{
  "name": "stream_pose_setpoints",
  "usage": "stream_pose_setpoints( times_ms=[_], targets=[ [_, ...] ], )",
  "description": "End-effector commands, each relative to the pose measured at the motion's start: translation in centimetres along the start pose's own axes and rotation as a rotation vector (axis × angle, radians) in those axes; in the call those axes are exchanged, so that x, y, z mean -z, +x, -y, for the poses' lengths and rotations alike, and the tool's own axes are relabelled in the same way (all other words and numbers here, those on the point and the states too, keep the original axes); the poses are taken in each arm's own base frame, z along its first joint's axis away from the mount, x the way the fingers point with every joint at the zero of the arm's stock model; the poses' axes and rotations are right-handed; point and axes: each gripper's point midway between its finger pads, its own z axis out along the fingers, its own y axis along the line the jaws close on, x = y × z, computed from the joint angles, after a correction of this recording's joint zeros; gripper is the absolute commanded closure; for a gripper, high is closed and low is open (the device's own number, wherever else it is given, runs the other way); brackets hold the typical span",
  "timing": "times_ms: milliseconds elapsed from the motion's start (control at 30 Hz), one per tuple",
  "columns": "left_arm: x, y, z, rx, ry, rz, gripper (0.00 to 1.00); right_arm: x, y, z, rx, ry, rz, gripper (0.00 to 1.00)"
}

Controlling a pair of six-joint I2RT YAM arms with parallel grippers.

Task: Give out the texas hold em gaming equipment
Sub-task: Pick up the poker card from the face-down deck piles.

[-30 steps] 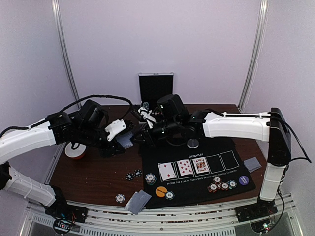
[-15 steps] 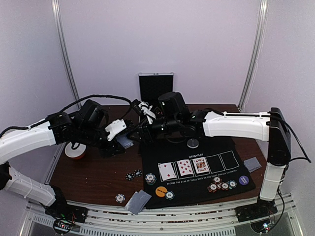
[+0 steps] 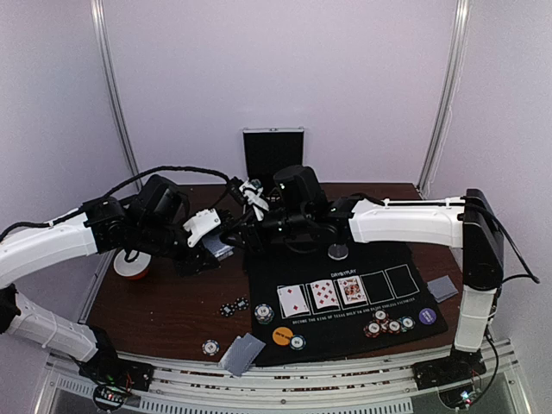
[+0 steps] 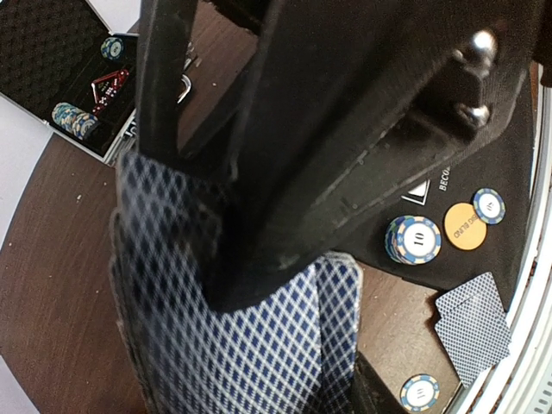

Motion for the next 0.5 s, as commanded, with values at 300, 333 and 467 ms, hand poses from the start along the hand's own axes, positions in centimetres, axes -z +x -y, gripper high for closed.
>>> stream_pose_setpoints(
  times_ms=[300,333,467],
  targets=[
    [0.60,-1.19,-0.07,-0.011,-0.006,0.062,0.60,2.20,-1.25,0.72,0.005,0.069,0.009,0.78],
    [0.58,-1.16,-0.07,-0.012,-0.006,0.062,0.60,2.22,-1.26,0.59,0.005,0.064,0.007,0.80],
    [0.64,-1.19,-0.08,-0.010,-0.007,0.063,0.60,2.40,-1.21,0.39,0.008,0.056,-0.006,0.89]
  ],
)
